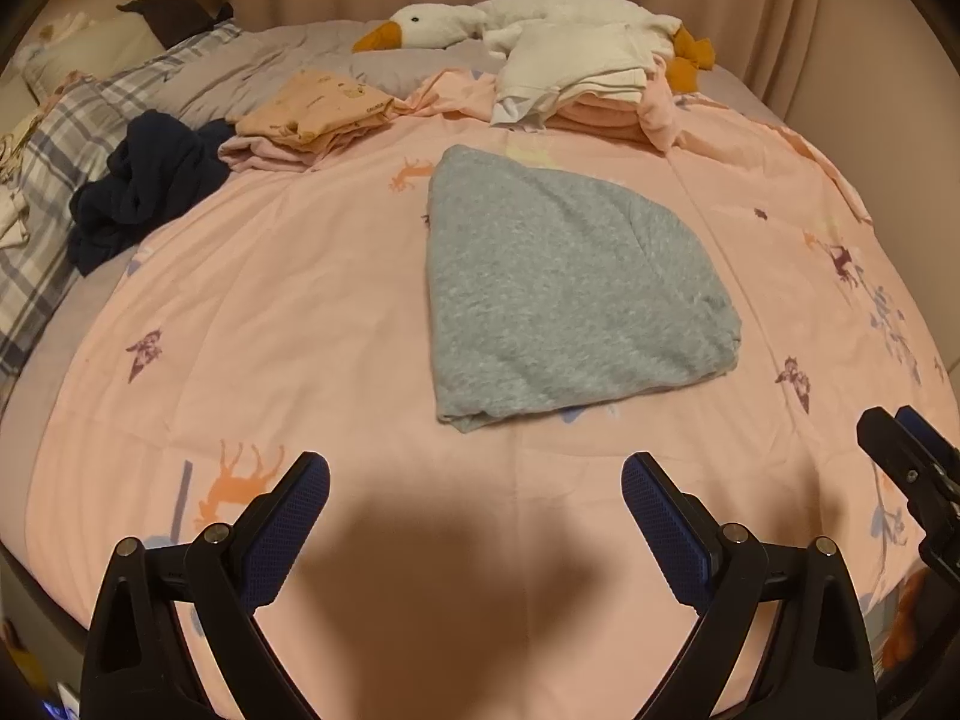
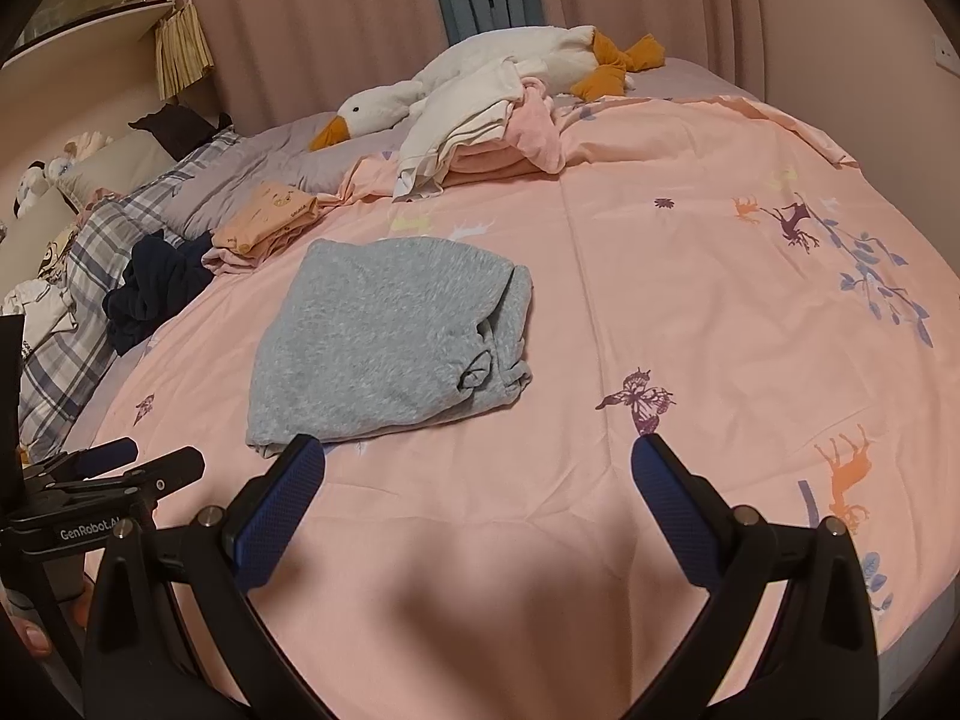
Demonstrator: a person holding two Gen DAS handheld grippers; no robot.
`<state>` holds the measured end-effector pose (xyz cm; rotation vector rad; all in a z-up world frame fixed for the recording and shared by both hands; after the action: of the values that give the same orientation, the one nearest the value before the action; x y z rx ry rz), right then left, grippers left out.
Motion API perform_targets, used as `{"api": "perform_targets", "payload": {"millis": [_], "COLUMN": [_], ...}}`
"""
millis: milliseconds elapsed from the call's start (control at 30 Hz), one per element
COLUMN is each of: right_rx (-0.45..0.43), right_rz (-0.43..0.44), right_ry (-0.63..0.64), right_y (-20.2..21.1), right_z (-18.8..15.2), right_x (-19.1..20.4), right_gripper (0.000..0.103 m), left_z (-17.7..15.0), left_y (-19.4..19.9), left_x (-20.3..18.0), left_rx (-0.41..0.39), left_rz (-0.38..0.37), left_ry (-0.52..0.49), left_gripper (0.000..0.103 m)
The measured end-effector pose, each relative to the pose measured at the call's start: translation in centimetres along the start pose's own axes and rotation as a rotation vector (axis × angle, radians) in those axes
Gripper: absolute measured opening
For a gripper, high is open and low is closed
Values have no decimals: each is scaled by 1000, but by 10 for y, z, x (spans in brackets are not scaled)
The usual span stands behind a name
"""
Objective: Fold small clothes
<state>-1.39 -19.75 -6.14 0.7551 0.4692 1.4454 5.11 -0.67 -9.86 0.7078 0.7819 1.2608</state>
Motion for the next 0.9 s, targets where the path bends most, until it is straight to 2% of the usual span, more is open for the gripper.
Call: {"api": "perform_targets", "payload": {"millis": [900], "right_rx": [8], "right_rz": [5], "right_ry": [9], "right_y": [-2], "right_z": [-5], "right_x": [9], "right_gripper": [103], "left_z": [3], "left_y": [-4], "left_x": [4], "left_rx": [-8], "left_rz": [35], "left_ry": [-20], "left_gripper": [97]}}
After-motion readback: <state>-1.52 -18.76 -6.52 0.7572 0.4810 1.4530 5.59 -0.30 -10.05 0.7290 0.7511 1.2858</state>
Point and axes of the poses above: each gripper's, at about its wrist camera, not at the fingertips, and y roughly against the way its jaws point, x to its left, z to its top, the point moved 8 cm from there along -y, roughly the way its jaws point, and after that the axes turned 5 degrees about -z, right-handed, at the moved point
